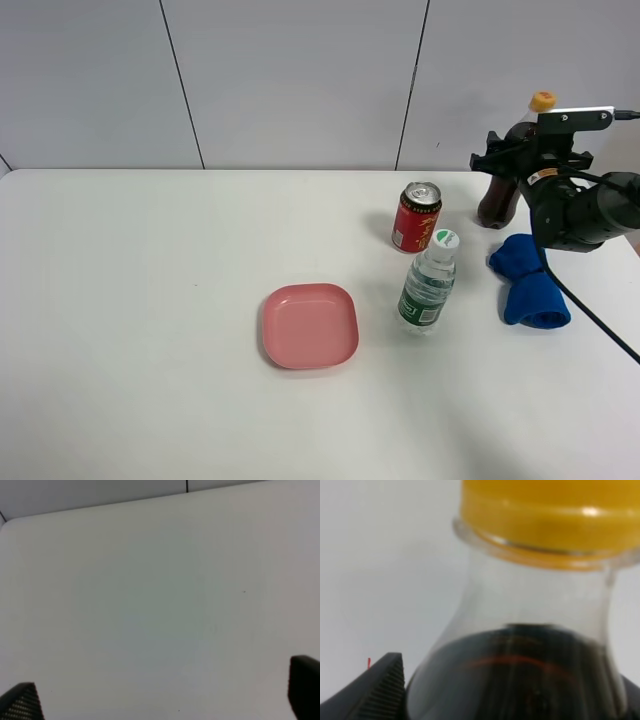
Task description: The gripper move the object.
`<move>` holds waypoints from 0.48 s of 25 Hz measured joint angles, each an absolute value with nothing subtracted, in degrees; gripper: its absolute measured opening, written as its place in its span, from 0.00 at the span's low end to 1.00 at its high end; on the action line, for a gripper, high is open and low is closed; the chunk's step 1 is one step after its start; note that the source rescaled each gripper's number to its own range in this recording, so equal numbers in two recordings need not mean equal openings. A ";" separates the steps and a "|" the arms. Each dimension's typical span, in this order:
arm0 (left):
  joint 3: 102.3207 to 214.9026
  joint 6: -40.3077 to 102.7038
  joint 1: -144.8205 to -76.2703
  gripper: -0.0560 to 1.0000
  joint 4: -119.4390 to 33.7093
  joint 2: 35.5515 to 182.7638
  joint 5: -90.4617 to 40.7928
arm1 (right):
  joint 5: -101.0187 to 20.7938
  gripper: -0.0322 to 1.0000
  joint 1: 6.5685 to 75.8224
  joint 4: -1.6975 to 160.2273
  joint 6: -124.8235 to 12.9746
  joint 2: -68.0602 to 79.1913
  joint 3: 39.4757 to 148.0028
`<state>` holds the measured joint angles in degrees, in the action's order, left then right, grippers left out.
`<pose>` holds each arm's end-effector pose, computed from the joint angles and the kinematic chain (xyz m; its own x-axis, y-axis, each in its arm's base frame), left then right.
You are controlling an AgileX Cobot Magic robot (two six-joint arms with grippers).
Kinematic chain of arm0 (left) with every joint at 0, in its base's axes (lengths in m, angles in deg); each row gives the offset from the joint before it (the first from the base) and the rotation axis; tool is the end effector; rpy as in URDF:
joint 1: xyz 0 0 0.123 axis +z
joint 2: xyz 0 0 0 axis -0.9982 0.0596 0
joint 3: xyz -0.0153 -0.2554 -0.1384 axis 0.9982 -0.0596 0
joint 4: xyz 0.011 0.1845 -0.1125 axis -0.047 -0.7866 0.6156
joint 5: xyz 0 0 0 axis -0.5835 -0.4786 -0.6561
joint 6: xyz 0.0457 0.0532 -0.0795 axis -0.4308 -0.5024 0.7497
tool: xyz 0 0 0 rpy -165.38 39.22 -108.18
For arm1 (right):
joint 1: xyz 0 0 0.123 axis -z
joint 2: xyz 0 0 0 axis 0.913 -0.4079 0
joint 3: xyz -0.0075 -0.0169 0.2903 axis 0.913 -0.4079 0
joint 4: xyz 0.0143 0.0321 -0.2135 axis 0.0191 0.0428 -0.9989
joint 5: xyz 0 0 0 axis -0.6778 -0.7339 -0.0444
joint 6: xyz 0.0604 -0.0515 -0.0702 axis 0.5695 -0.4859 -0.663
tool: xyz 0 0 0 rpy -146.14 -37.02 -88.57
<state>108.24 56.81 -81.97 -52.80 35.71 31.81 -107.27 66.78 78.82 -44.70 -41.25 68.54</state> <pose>-0.0300 -0.0081 0.2561 -0.4368 0.0815 -0.8958 0.0191 0.9965 0.0813 0.4116 -0.0178 0.1756 -0.0556 -0.1319 -0.9897 0.1182 0.9834 -0.1377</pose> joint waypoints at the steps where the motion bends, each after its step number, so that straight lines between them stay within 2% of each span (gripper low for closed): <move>1: 108.24 56.81 -81.97 1.00 -52.80 35.71 31.81 | -107.27 0.26 66.78 78.56 -44.70 -41.25 68.54; 2: 108.24 56.81 -81.97 1.00 -52.80 35.71 31.81 | -107.27 0.27 66.78 78.50 -44.70 -41.25 68.56; 4: 108.24 56.81 -81.97 1.00 -52.80 35.71 31.81 | -107.16 0.37 66.78 78.39 -44.70 -41.25 68.56; 7: 108.24 56.81 -81.97 1.00 -52.80 35.71 31.81 | -106.61 0.71 66.78 78.39 -44.17 -41.25 68.56; 9: 108.24 56.81 -81.97 1.00 -52.80 35.71 31.81 | -106.51 0.89 66.78 78.33 -43.80 -41.25 68.56; 12: 108.24 56.81 -81.97 1.00 -52.80 35.71 31.81 | -106.31 0.98 66.78 78.33 -43.65 -41.25 68.56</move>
<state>108.24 56.81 -81.97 -52.80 35.71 31.81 -106.31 66.78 78.33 -43.65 -41.25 68.56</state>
